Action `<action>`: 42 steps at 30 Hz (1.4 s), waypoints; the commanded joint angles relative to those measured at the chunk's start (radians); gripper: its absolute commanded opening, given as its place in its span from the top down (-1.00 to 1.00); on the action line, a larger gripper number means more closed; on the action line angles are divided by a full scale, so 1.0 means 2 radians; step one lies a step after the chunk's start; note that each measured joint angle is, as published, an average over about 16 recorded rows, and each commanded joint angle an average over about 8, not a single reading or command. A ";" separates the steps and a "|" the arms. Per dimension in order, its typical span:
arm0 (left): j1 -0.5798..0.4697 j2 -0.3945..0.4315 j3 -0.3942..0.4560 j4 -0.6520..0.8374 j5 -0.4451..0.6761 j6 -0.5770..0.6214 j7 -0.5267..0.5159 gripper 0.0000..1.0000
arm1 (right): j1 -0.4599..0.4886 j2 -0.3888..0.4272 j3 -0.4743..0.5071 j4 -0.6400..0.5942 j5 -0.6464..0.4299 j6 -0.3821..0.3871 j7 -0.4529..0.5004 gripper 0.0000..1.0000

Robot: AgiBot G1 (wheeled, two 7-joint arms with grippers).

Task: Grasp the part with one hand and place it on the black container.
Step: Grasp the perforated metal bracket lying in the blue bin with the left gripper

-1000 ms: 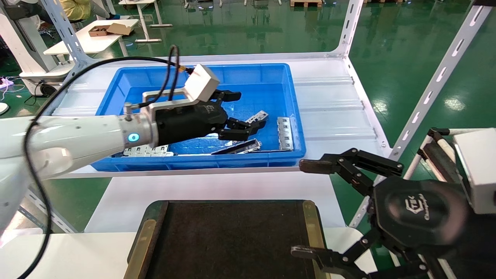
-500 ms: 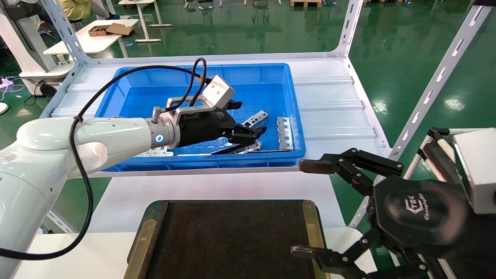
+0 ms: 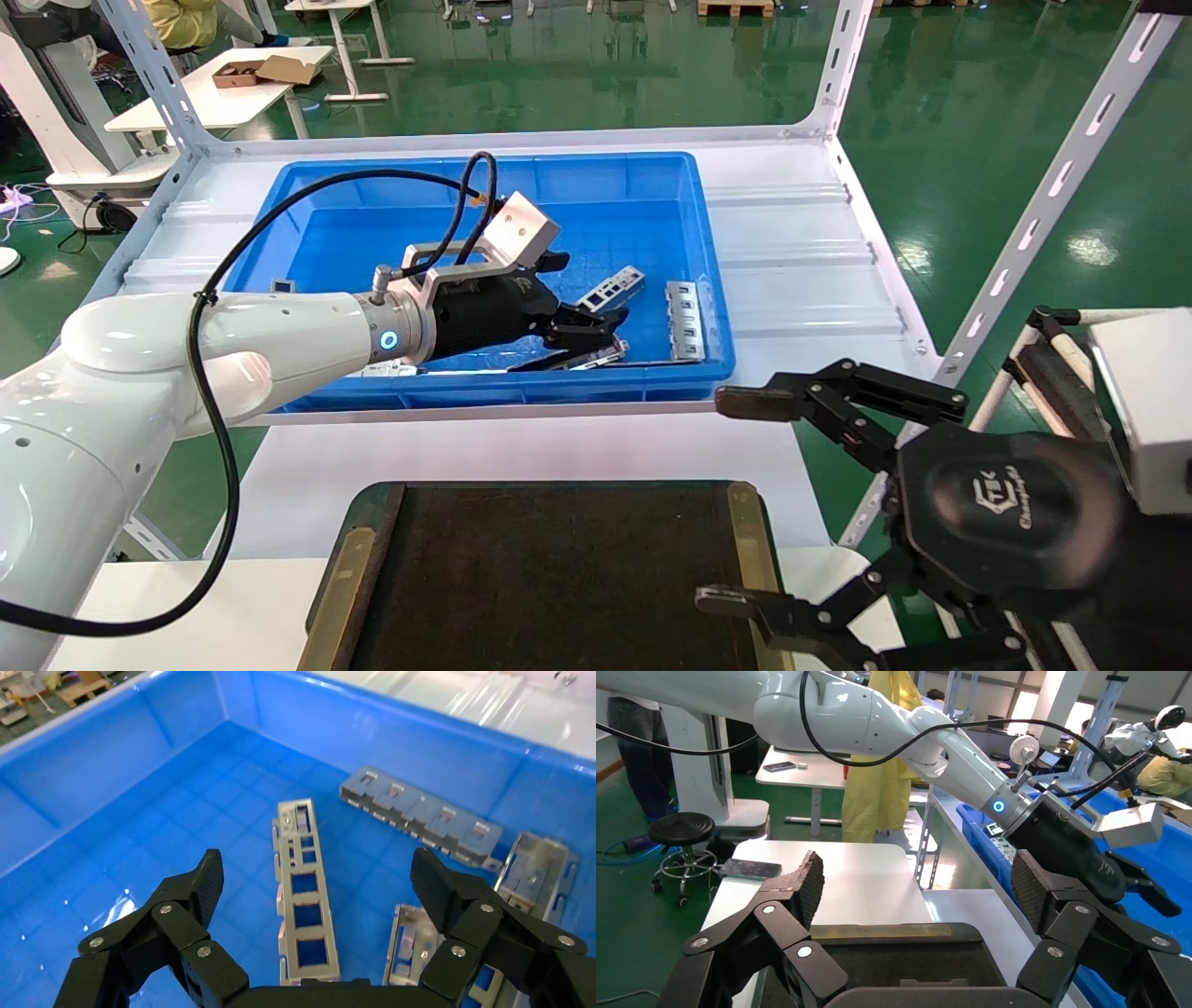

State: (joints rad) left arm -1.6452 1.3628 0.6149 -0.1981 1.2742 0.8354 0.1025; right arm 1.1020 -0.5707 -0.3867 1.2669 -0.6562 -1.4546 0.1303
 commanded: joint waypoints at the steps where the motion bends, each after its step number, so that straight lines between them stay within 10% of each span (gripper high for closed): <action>1: 0.001 0.000 0.006 -0.001 -0.001 -0.004 -0.004 1.00 | 0.000 0.000 0.000 0.000 0.000 0.000 0.000 1.00; 42: -0.003 -0.005 0.076 0.000 -0.057 -0.029 -0.035 1.00 | 0.000 0.000 0.000 0.000 0.000 0.000 0.000 1.00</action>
State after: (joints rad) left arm -1.6525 1.3494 0.7617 -0.1954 1.1555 0.7929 0.0385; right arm 1.1021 -0.5706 -0.3870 1.2669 -0.6560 -1.4545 0.1302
